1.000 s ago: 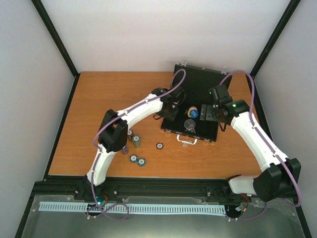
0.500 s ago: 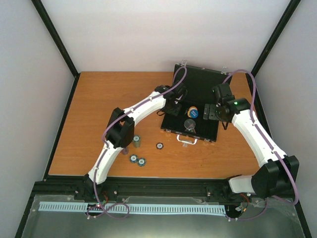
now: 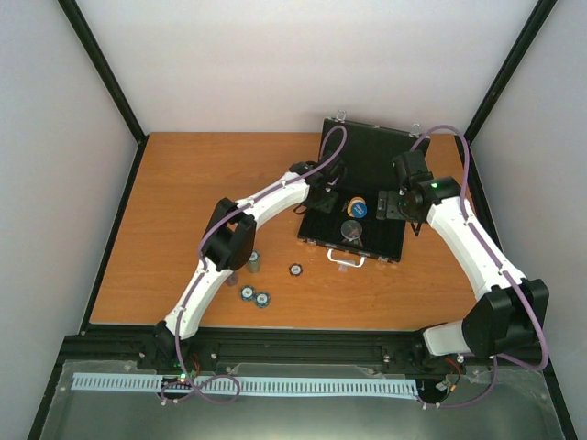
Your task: Pack up texas hold em set
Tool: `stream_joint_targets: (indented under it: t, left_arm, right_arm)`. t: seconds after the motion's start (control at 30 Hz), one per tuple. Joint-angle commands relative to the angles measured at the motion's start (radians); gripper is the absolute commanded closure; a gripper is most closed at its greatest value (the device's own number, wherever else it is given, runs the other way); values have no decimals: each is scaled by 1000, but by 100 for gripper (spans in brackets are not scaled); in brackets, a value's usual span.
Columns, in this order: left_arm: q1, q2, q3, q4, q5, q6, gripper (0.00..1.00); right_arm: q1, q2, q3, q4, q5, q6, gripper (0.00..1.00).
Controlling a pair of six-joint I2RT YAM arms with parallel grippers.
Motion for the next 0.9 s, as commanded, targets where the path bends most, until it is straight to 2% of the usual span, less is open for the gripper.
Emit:
stream_joint_targets:
  t: [0.0, 0.27, 0.57, 0.77, 0.83, 0.87]
  left_arm:
    - [15, 19, 45, 46, -31, 6, 57]
    - [23, 24, 41, 77, -52, 4, 56]
    - [24, 43, 43, 84, -50, 3, 42]
    - [24, 18, 37, 79, -54, 13, 23]
    - [24, -8, 21, 80, -59, 15, 13]
    - [24, -26, 9, 82, -60, 18, 3]
  right_arm:
    - [-11, 17, 24, -11, 8, -18, 0]
    - [-12, 31, 9, -5, -2, -20, 0]
    - [-11, 40, 2, -3, -14, -25, 0]
    - [-11, 38, -5, 2, -22, -22, 0]
    - [-11, 35, -10, 6, -28, -19, 0]
    - [-12, 34, -13, 9, -30, -19, 0]
